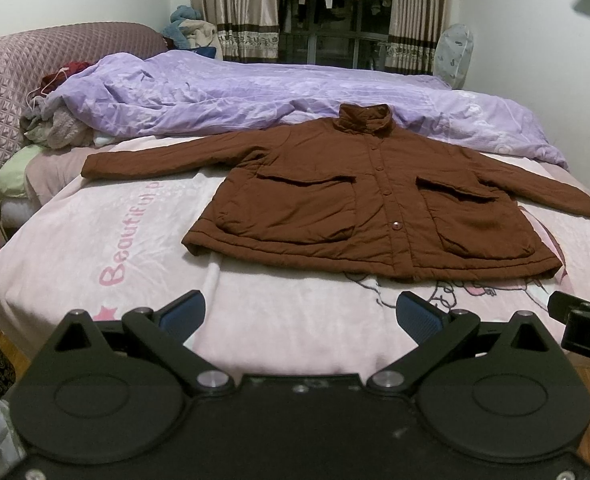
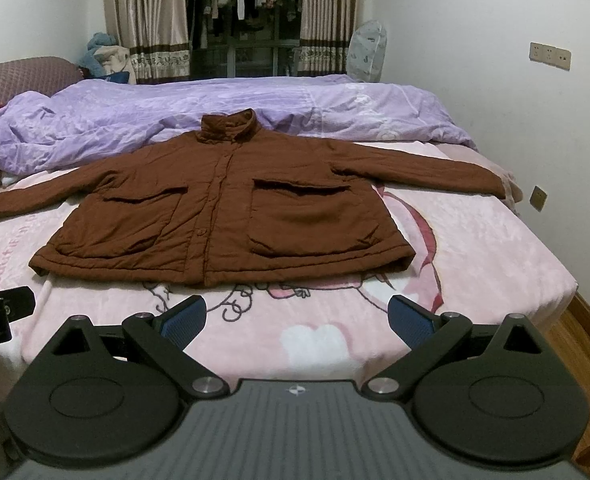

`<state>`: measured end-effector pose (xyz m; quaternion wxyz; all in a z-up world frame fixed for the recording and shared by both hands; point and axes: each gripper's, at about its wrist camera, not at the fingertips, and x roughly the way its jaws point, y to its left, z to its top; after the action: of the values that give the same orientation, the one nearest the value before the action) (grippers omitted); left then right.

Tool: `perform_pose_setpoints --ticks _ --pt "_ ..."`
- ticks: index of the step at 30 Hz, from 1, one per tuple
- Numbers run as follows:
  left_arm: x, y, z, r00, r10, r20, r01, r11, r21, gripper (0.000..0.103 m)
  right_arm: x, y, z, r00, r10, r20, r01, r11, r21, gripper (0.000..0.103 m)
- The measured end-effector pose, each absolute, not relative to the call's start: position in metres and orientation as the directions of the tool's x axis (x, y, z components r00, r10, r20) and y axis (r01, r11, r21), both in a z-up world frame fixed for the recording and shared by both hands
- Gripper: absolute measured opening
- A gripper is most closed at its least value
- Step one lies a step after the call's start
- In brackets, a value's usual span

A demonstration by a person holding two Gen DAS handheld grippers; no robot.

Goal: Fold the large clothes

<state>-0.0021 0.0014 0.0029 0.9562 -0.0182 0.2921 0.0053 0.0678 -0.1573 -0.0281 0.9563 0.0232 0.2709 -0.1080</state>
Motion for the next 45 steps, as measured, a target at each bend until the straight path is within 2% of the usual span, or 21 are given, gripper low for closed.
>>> perform_pose_setpoints --ticks 22,26,32,39,45 --pt "0.009 0.005 0.001 0.839 -0.014 -0.545 -0.003 1.000 -0.029 0.103 0.075 -0.152 -0.028 0.836 -0.193 -0.514 0.209 0.977 -0.027 0.103" --pt "0.027 0.024 0.004 0.861 -0.082 -0.502 0.041 0.995 -0.091 0.103 0.100 -0.153 -0.025 0.837 -0.213 -0.504 0.207 0.976 -0.067 0.103" --pt "0.065 0.075 0.010 0.897 -0.078 -0.436 0.006 0.987 -0.163 0.103 0.143 -0.166 -0.012 0.862 -0.207 -0.462 0.217 0.976 -0.032 0.103" --pt "0.132 0.158 0.000 0.910 -0.019 -0.414 -0.105 0.955 -0.276 0.102 0.205 -0.171 -0.008 0.878 -0.173 -0.447 0.192 0.981 -0.002 0.103" --pt "0.205 0.247 -0.024 0.909 0.041 -0.415 -0.244 0.859 -0.450 0.099 0.257 -0.175 -0.015 0.854 -0.116 -0.507 0.179 0.981 0.078 0.103"
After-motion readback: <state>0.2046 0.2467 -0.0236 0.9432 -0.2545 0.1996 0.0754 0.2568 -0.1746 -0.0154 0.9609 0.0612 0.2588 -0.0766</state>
